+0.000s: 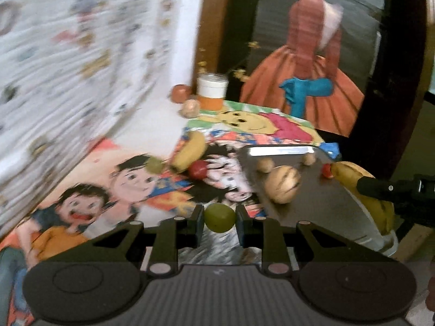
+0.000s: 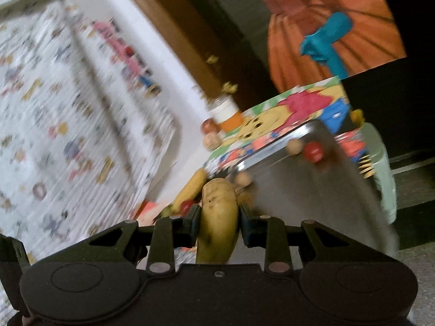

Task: Organize fruits
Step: 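Carry the grape and banana over the steel tray with both tools, then open both tools to release the banana and grape onto the tray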

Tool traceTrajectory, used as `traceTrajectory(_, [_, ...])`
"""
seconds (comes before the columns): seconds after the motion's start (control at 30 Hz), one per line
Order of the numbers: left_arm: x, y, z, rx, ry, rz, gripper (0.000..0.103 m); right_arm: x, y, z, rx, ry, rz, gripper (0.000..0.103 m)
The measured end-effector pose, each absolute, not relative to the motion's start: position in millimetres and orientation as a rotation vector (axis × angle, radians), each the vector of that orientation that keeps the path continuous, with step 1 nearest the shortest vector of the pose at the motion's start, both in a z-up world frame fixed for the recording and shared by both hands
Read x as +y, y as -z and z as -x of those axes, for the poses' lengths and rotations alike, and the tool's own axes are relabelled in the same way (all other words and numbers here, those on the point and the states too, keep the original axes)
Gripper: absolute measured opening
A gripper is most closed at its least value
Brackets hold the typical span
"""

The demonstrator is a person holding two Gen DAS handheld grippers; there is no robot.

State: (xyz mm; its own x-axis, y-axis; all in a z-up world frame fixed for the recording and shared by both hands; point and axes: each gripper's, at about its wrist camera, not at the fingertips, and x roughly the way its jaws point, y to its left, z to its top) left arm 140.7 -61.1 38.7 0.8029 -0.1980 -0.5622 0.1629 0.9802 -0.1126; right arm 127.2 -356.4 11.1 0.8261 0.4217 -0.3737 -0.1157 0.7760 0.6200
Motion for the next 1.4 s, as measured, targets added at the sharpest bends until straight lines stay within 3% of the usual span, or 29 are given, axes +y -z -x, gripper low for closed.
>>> traceTrajectory(0.57, [-166, -8, -194, 0.689, 0.372, -0.091, 0.027, -419, 33, -189, 0.566, -0.226, -0.556, 0.032])
traceTrajectory(1.4, [-169, 13, -204, 0.724, 0.393, -0.132, 0.031, -408, 46, -195, 0.591, -0.213, -0.549, 0.036])
